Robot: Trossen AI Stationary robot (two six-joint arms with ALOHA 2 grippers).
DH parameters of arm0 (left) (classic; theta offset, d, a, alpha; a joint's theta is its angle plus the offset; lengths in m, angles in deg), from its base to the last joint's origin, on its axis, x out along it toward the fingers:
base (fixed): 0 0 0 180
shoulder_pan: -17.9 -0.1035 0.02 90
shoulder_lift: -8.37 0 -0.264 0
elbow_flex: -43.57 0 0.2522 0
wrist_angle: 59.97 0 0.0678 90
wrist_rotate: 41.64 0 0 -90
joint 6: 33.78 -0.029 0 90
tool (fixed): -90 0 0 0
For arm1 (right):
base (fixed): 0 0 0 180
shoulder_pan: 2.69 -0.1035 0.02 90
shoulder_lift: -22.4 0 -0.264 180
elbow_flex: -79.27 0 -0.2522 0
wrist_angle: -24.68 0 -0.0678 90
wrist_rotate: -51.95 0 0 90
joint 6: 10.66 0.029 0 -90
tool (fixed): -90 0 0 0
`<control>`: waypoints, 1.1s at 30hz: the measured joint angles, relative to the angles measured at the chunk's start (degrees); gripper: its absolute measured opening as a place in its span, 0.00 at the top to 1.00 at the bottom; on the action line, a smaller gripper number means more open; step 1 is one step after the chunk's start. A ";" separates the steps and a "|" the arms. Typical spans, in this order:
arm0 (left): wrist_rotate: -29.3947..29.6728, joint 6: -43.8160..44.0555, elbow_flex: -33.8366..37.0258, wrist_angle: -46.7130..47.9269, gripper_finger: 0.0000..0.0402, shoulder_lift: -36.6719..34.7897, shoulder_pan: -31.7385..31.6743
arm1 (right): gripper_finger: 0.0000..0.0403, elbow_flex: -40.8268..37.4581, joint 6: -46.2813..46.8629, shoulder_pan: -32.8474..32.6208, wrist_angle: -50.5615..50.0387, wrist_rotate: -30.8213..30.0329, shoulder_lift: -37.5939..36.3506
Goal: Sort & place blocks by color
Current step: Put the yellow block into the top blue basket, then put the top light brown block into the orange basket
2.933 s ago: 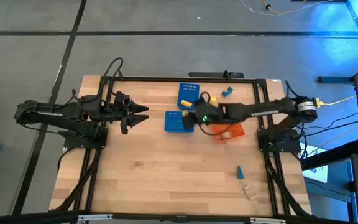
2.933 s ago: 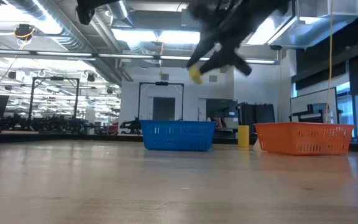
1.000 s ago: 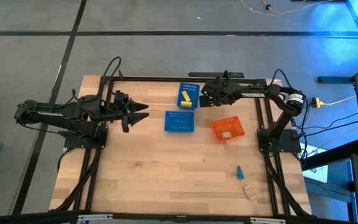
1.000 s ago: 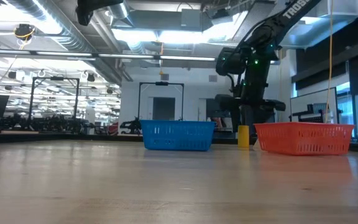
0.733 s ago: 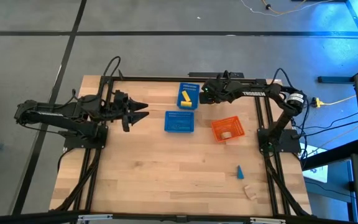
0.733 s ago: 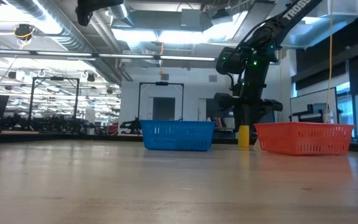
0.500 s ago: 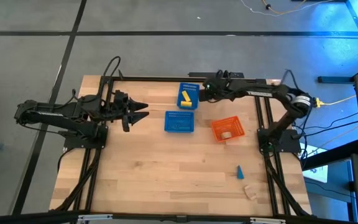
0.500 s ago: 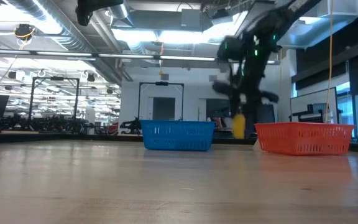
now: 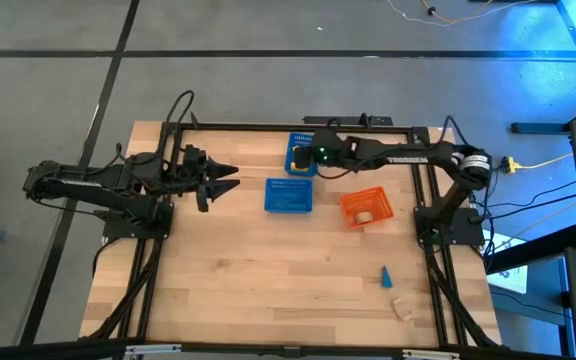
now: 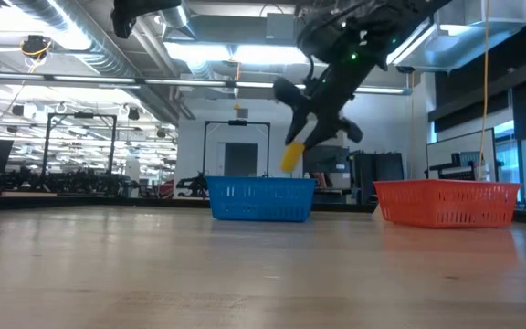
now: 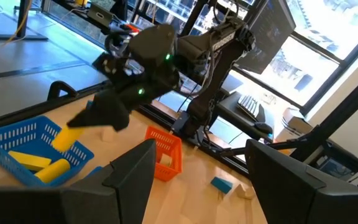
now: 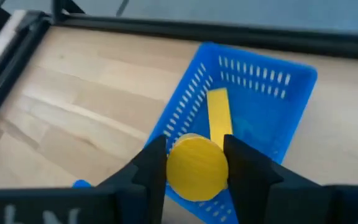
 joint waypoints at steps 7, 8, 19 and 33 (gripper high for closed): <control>0.11 -0.01 0.00 0.02 0.41 0.00 0.00 | 0.43 0.02 1.47 0.39 -0.16 -0.23 1.57; 0.11 -0.01 0.00 0.02 0.41 0.00 0.01 | 0.39 0.02 1.46 0.67 -0.33 0.22 1.42; 0.20 -0.07 0.00 0.02 0.41 0.00 0.00 | 0.30 0.11 -10.11 2.78 -21.38 2.78 -7.72; 1.51 0.02 0.00 0.00 0.41 0.00 -0.02 | 0.30 -0.14 -19.50 14.87 -39.83 8.16 -4.33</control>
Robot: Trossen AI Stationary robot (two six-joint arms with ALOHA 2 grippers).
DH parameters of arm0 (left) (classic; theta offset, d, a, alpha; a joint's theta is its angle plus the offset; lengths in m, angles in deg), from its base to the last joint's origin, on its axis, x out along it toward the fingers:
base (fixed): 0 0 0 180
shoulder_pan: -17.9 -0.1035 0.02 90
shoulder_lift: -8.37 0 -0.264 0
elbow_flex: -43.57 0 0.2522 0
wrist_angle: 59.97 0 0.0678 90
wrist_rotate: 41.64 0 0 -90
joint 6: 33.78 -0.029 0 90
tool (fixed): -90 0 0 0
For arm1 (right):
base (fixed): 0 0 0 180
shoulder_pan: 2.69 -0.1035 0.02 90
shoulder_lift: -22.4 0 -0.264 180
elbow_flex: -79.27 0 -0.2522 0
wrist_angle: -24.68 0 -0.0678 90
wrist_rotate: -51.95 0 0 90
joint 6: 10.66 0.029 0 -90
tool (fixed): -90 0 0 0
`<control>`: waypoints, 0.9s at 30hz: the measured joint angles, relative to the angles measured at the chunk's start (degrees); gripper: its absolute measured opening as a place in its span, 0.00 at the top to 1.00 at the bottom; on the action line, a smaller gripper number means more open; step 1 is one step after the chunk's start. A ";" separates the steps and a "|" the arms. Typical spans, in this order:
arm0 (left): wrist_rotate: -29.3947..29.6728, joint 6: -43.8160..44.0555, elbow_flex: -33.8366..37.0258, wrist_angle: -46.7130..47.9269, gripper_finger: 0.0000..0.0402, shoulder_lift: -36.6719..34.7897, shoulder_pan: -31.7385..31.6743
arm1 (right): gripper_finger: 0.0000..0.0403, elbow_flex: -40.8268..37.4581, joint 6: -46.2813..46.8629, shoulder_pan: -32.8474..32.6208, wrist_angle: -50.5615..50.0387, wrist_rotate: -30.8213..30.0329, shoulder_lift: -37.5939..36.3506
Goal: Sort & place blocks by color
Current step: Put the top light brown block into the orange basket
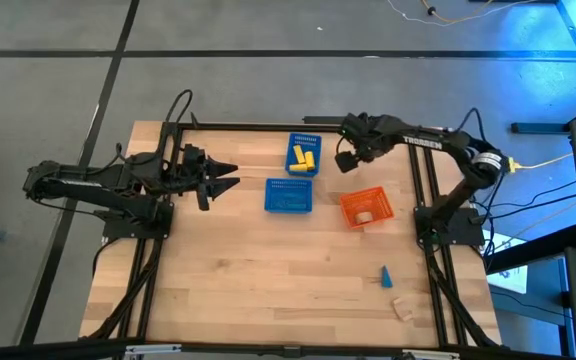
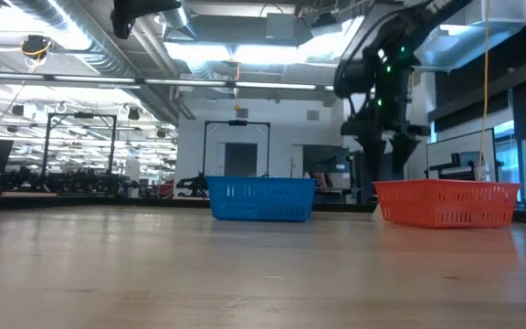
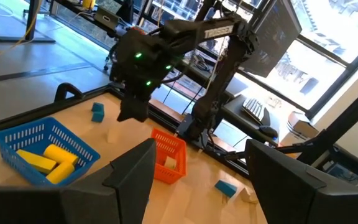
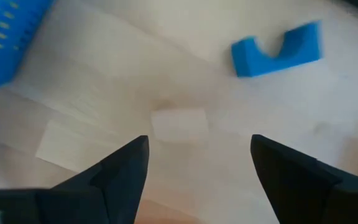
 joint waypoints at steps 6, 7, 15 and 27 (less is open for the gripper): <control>0.00 0.03 0.00 -0.03 0.41 -0.01 0.00 | 0.30 -3.67 -2.53 1.93 3.71 3.62 3.25; 0.00 0.02 0.00 -0.02 0.41 -0.02 0.00 | 0.30 -4.51 -2.53 2.33 4.26 3.77 3.62; 0.02 0.07 0.00 -0.01 0.41 0.00 0.00 | 0.30 -9.95 -2.52 4.63 13.51 6.85 4.11; 1.60 0.13 0.00 0.00 0.41 0.00 -0.02 | 0.60 -11.99 -2.60 4.85 16.65 8.22 4.24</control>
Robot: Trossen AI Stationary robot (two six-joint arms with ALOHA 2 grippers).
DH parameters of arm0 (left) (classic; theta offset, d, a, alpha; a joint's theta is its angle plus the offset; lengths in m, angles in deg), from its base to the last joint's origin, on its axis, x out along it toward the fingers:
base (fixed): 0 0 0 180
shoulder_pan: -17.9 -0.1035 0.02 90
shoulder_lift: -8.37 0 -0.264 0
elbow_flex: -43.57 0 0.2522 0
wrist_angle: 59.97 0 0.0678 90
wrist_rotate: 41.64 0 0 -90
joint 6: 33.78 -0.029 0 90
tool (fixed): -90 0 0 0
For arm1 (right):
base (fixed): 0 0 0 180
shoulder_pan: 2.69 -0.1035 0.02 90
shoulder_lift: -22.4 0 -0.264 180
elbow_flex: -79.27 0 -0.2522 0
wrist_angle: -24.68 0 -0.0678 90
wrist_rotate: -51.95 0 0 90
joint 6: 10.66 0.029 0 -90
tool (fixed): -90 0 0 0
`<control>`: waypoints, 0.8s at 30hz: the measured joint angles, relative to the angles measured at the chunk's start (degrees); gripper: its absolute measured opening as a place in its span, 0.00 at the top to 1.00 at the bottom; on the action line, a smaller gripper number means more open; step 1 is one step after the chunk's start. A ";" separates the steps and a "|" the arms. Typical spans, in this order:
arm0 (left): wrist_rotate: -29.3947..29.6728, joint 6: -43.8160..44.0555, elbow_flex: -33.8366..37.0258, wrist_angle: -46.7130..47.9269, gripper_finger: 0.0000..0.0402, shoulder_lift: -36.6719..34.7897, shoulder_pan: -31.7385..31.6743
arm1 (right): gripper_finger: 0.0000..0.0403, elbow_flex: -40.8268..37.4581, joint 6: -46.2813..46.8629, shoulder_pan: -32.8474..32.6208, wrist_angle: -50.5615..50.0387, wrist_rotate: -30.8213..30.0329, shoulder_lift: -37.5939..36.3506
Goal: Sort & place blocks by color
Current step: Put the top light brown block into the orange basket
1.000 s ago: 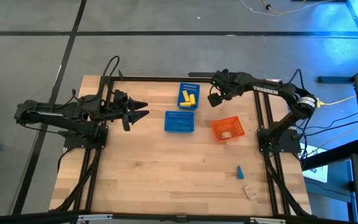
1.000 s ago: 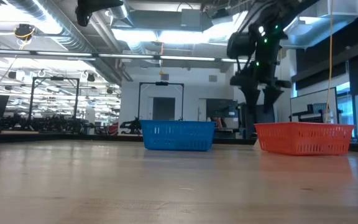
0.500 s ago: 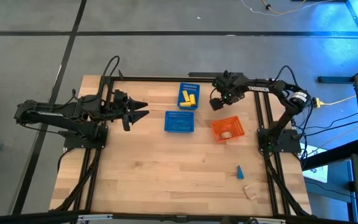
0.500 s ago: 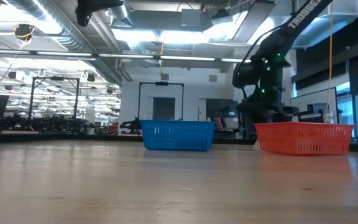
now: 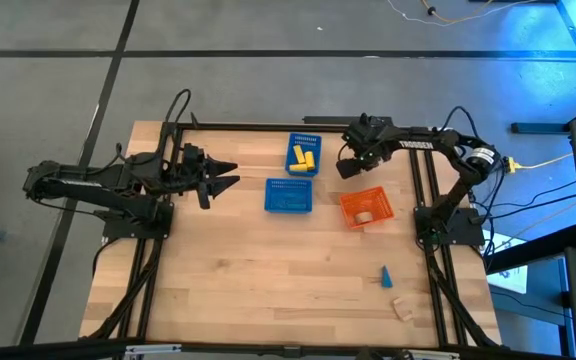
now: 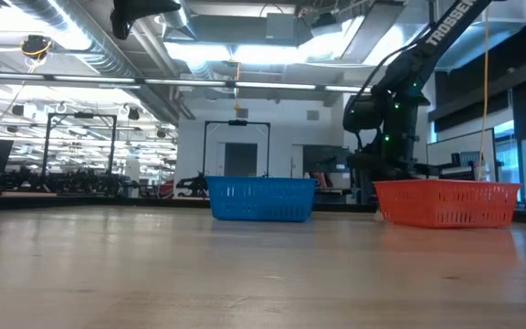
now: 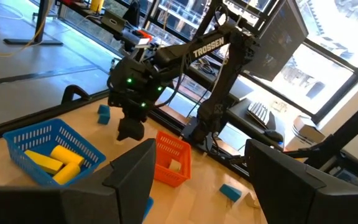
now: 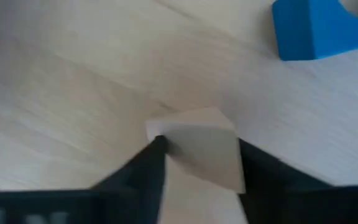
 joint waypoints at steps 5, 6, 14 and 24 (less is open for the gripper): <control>-0.01 0.00 0.00 0.02 0.41 0.00 0.00 | 0.85 0.96 -3.05 -0.07 -2.17 0.09 -2.26; -0.01 0.00 0.00 0.02 0.41 0.00 0.00 | 0.87 1.11 -3.90 -0.02 -2.68 0.17 -3.27; -0.05 -0.12 0.00 0.04 0.41 0.00 0.02 | 1.00 2.60 -4.45 -3.42 -16.43 1.38 -20.53; 0.02 -0.20 0.00 0.07 0.41 0.00 0.00 | 0.99 0.68 11.42 -24.69 -29.66 7.20 -31.10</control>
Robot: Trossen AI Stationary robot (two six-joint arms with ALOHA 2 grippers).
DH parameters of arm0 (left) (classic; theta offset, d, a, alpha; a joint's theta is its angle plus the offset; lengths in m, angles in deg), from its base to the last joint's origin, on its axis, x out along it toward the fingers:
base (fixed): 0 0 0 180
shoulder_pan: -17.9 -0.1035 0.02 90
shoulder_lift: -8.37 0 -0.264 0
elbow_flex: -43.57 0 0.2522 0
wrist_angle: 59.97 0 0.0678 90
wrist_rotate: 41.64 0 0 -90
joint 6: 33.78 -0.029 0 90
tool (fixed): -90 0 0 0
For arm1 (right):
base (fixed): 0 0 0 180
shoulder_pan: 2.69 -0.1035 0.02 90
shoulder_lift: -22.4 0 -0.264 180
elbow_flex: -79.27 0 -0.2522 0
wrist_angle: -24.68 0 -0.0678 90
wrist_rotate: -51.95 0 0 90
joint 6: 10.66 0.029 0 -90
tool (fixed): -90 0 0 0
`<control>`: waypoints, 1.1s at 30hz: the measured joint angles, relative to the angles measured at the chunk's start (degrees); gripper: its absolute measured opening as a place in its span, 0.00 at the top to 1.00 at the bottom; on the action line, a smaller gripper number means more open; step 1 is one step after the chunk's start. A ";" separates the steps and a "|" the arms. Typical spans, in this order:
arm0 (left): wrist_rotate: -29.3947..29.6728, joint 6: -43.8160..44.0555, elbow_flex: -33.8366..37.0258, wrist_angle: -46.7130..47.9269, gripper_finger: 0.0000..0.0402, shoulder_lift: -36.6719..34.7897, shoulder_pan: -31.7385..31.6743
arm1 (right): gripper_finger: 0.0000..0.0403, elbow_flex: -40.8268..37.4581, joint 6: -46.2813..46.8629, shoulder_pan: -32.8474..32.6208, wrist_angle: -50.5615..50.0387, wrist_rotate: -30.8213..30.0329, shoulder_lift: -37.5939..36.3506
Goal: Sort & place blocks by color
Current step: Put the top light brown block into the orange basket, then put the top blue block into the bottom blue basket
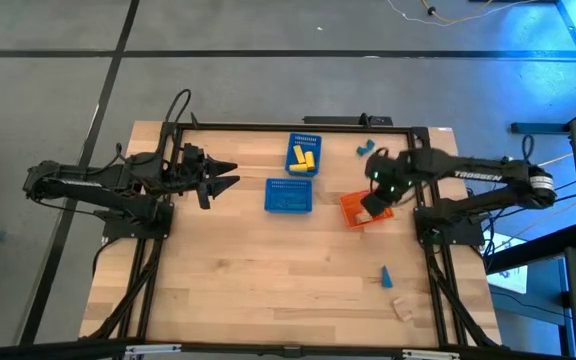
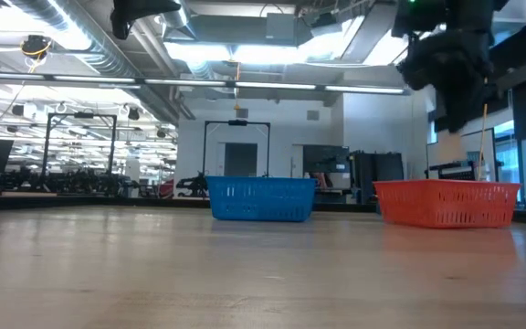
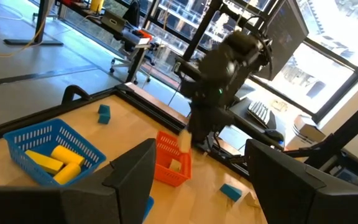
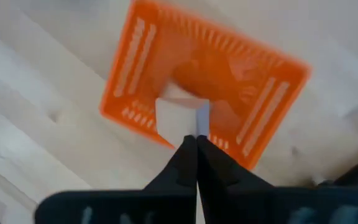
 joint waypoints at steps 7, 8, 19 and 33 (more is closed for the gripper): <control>0.02 -0.02 0.00 0.00 0.41 0.00 0.00 | 1.00 -8.90 13.75 -8.33 8.57 -5.30 1.34; 0.02 0.00 0.00 0.00 0.41 0.00 0.00 | 0.99 -9.55 15.45 -8.75 9.79 -5.89 1.25; 0.04 0.00 -0.02 0.00 0.41 0.00 0.00 | 0.64 -5.60 13.97 -8.65 10.21 -9.26 1.07; 0.07 0.09 -0.02 -0.02 0.41 0.00 0.00 | 0.32 -4.96 30.78 19.69 26.57 -27.30 6.52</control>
